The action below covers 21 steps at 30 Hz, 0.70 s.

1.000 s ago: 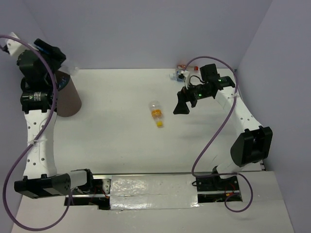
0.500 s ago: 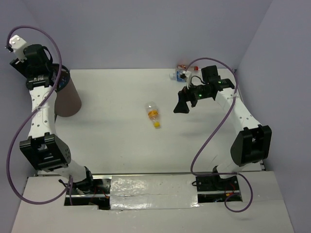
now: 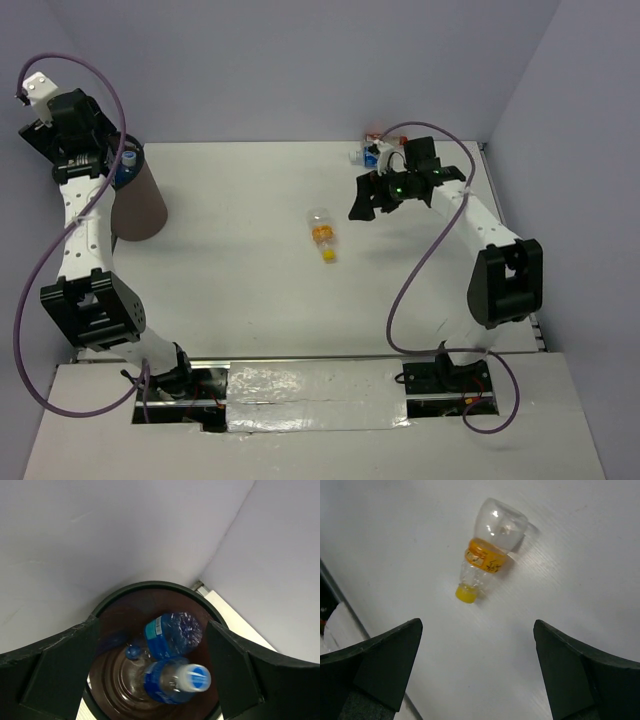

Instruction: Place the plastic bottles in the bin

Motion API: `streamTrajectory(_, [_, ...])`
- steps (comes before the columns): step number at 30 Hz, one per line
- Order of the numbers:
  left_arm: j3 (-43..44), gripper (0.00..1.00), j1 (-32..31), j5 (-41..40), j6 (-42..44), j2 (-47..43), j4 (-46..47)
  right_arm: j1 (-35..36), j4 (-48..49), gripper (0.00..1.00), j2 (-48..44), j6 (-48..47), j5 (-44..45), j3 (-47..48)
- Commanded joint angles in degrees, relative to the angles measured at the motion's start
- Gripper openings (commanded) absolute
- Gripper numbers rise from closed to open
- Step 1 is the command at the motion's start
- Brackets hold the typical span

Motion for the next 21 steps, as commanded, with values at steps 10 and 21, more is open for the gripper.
streamTrajectory(10, [6.67, 0.99, -1.97, 34.01, -12.65, -6.78, -15.16, 8.63, 5.96, 1.00, 15.89, 17.30, 18.78, 10.33])
streamTrajectory(21, [-19.67, 0.99, -14.10, 49.85, -21.61, -28.04, -8.94, 15.32, 5.70, 1.00, 25.82, 18.01, 10.87, 12.79])
